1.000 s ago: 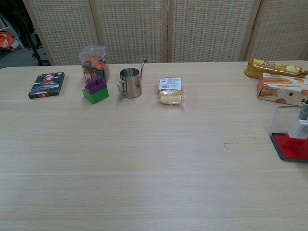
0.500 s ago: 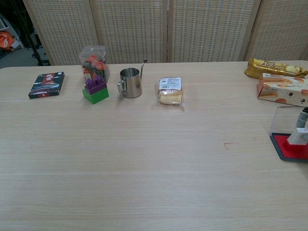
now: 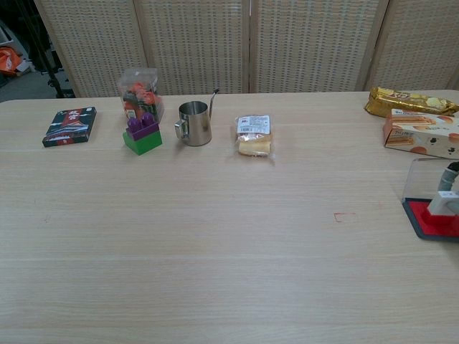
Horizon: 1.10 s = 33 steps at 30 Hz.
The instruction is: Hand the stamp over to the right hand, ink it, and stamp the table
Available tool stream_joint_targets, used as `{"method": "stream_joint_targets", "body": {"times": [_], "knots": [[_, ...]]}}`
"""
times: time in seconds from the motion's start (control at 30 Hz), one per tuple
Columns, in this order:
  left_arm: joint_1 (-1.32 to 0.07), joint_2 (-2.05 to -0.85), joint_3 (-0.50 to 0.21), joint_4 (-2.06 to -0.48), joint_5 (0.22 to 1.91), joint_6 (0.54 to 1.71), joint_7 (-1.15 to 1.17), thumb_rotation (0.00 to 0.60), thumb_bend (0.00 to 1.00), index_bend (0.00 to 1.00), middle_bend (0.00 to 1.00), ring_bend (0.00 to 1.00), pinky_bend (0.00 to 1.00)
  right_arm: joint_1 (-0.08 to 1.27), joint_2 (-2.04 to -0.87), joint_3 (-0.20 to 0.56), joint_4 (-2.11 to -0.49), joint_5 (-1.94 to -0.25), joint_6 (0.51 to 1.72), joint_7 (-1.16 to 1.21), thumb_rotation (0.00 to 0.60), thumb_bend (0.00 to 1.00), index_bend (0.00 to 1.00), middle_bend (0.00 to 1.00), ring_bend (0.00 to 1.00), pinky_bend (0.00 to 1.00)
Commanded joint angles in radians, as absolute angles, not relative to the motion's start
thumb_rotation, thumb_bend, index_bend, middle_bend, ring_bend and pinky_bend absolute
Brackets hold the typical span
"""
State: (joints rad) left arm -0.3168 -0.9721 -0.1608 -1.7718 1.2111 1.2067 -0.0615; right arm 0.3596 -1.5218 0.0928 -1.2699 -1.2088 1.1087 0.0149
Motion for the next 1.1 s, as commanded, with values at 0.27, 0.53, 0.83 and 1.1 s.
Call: {"method": "stream_joint_targets", "body": {"times": [0.27, 0.53, 0.83, 1.1], "knots": [[-0.313, -0.968, -0.163, -1.772, 1.215, 1.210, -0.072, 0.600, 0.06, 0.00, 0.00, 0.00, 0.00, 0.353, -1.487, 0.117, -1.334, -1.236, 1.147, 0.021, 0.600, 0.57, 0.57, 0.94, 0.99, 1.00], [-0.310, -0.961, -0.162, -1.775, 1.223, 1.210, -0.084, 0.600, 0.06, 0.00, 0.00, 0.00, 0.00, 0.373, -1.373, 0.169, -1.595, -1.288, 1.212, -0.057, 0.600, 0.57, 0.57, 0.94, 0.99, 1.00], [-0.307, -0.955, -0.162, -1.772, 1.228, 1.210, -0.100, 0.600, 0.06, 0.00, 0.00, 0.00, 0.00, 0.463, -1.397, 0.224, -1.739, -1.176, 1.150, -0.276, 0.600, 0.57, 0.57, 0.94, 0.99, 1.00], [-0.307, -0.949, -0.165, -1.768, 1.224, 1.203, -0.112, 0.600, 0.06, 0.00, 0.00, 0.00, 0.00, 0.533, -1.523, 0.230, -1.703, -1.067, 1.120, -0.410, 0.600, 0.57, 0.57, 0.94, 0.99, 1.00]]}}
